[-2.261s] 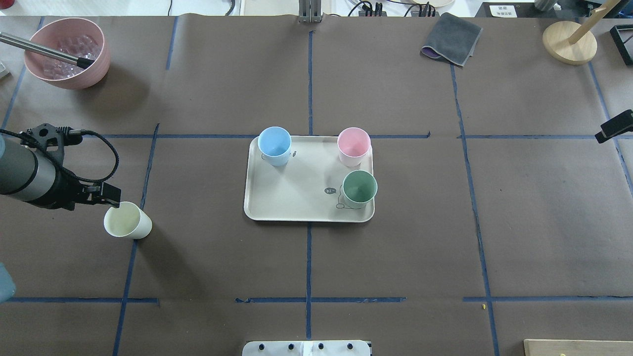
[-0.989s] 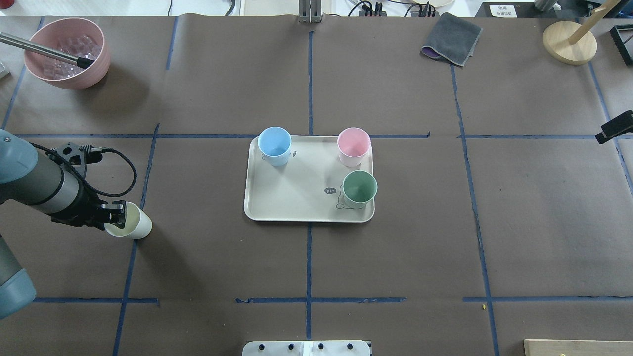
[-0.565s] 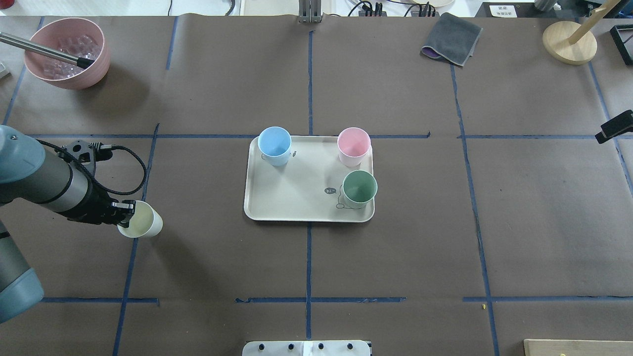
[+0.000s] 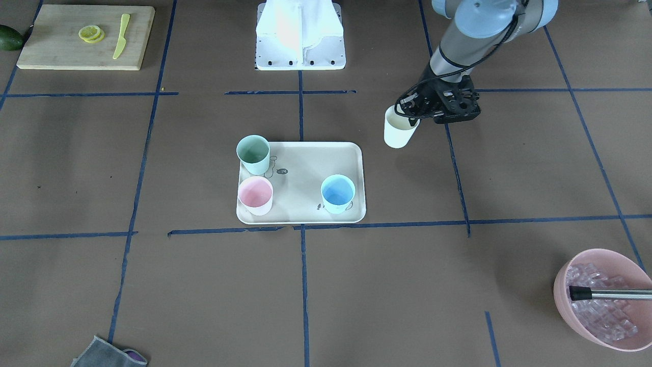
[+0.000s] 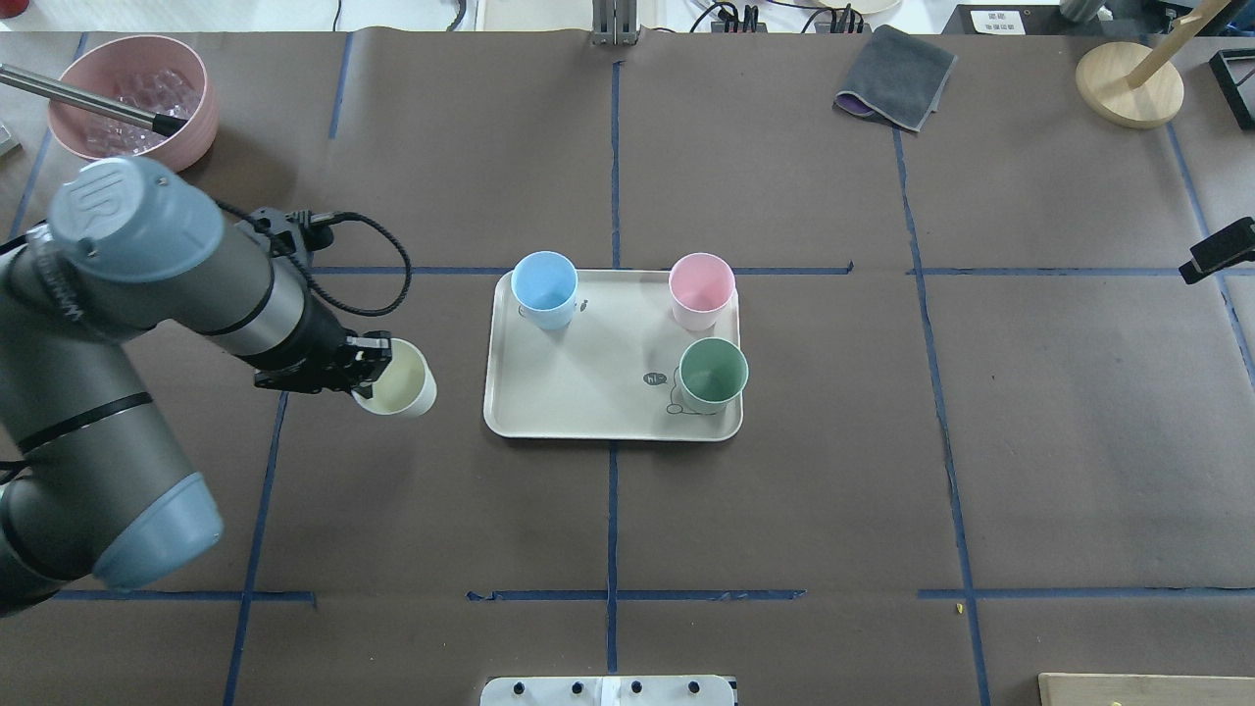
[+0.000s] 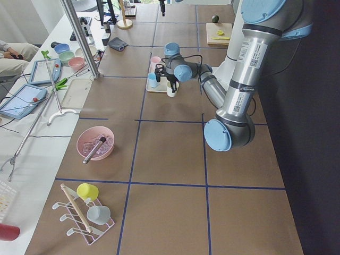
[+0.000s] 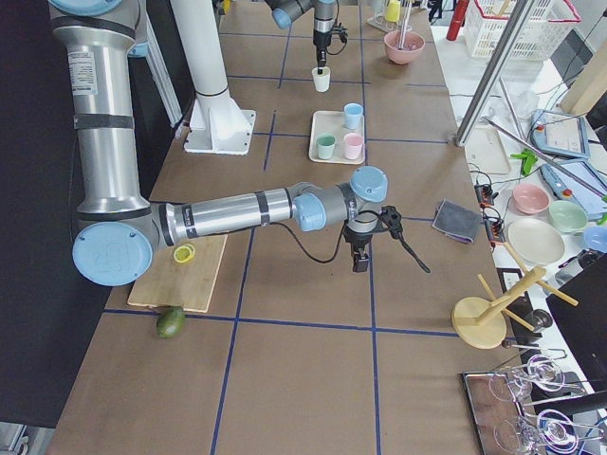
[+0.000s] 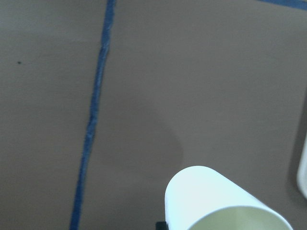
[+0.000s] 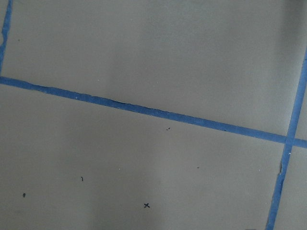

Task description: Place all cups on tray

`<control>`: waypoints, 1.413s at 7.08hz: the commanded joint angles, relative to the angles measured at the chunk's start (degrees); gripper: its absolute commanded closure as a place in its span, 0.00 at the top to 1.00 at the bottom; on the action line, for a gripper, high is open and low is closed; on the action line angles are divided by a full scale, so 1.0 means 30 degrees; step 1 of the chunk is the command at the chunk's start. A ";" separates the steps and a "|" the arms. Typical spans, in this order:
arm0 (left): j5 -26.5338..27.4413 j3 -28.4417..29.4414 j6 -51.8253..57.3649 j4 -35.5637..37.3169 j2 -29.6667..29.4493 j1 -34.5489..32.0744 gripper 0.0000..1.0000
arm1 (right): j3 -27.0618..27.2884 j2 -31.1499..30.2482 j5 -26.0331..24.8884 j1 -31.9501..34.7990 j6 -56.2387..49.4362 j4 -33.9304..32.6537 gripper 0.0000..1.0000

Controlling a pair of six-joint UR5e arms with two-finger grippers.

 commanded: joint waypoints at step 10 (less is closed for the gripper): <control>-0.0026 0.3753 -0.2295 -0.0497 -0.3831 0.0041 1.00 | -0.0032 0.0171 0.0000 -0.0023 -0.0007 0.0001 1.00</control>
